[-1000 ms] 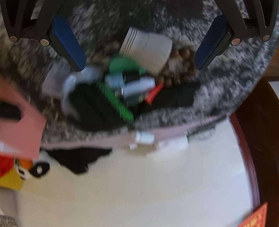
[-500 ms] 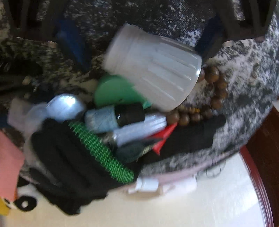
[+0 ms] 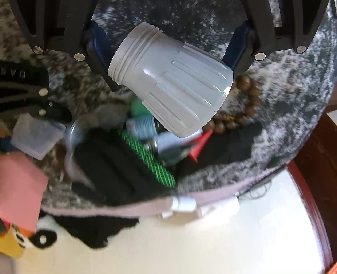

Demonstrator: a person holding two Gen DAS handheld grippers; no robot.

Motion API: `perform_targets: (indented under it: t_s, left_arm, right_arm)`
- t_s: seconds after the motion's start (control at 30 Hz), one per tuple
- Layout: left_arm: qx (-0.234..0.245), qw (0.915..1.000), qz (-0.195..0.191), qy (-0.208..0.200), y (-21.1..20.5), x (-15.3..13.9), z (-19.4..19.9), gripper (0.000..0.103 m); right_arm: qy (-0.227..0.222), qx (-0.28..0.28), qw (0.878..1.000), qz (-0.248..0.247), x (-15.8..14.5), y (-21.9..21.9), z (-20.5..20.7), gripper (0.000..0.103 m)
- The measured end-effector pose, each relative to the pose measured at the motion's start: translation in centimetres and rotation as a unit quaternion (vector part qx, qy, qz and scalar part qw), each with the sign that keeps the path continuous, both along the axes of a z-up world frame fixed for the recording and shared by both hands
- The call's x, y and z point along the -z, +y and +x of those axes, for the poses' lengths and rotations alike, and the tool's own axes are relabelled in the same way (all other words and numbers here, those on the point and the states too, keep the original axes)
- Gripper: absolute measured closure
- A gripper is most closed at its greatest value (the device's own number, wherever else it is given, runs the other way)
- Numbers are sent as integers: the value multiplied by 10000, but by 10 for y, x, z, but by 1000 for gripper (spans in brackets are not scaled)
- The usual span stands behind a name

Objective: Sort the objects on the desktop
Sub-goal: 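Grasp the white ribbed cup with the left gripper while the right gripper grasps the clear box of dark pieces, then lower the cup and clear box into the pink box and open both grippers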

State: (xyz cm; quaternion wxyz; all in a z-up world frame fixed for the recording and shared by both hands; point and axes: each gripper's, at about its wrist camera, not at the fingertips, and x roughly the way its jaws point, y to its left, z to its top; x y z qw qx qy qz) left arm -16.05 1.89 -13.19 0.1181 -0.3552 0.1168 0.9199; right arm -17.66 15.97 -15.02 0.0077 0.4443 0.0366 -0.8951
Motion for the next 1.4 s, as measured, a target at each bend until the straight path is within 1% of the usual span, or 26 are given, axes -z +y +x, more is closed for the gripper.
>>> perform_targets:
  t_s: [0.1, 0.23, 0.37, 0.43, 0.53, 0.6, 0.67, 0.87, 1.03, 1.1, 1.17, 1.2, 1.27, 1.3, 1.33, 1.4]
  left_arm:
    - [-64, 9997, 205, 147, 0, -18, 3, 26]
    - [-9, 9984, 402, 389, 8, -41, 13, 26]
    - [57, 9960, 597, 661, 20, -70, 27, 26]
    - [94, 9942, 757, 759, 26, -84, 32, 26]
    - [173, 9902, 1076, 873, 39, -105, 37, 26]
    - [251, 9875, 1277, 888, 52, -114, 40, 26]
    - [348, 9858, 1382, 890, 68, -120, 43, 26]
    - [818, 9802, 1575, 873, 135, -131, 61, 26]
    - [1210, 9754, 1628, 869, 194, -136, 78, 26]
    - [1339, 9743, 1662, 715, 215, -132, 81, 25]
    - [1369, 9763, 1603, 492, 232, -125, 81, 25]
    - [1329, 9784, 1526, 426, 240, -122, 83, 23]
    - [1170, 9834, 1314, 437, 251, -115, 85, 5]
    - [1166, 9838, 1277, 464, 253, -113, 88, 0]
    - [1216, 9834, 1256, 485, 255, -113, 90, 0]
    - [1309, 9827, 1208, 516, 258, -113, 94, 0]
  right_arm:
    - [219, 126, 9997, 1, -24, 2, 16, 28]
    - [598, 318, 9977, -31, -62, 5, 42, 28]
    - [1061, 529, 9929, -47, -108, 12, 71, 28]
    - [1269, 629, 9899, -37, -128, 18, 84, 28]
    - [1543, 829, 9845, 6, -155, 31, 107, 28]
    - [1659, 987, 9812, 56, -168, 45, 120, 28]
    - [1733, 1158, 9780, 57, -176, 63, 132, 28]
    - [1790, 1751, 9680, 153, -189, 120, 170, 28]
    - [1723, 2281, 9580, 208, -187, 169, 199, 28]
    - [1696, 2566, 9514, 161, -185, 191, 211, 28]
    - [1686, 2798, 9451, 43, -183, 211, 221, 28]
    - [1652, 2936, 9415, -51, -180, 221, 225, 27]
    - [1543, 3169, 9355, -244, -173, 238, 233, 23]
    - [1449, 3314, 9316, -361, -168, 247, 236, 16]
    - [1384, 3398, 9291, -463, -165, 253, 239, 7]
    - [1329, 3477, 9262, -598, -161, 260, 241, 6]
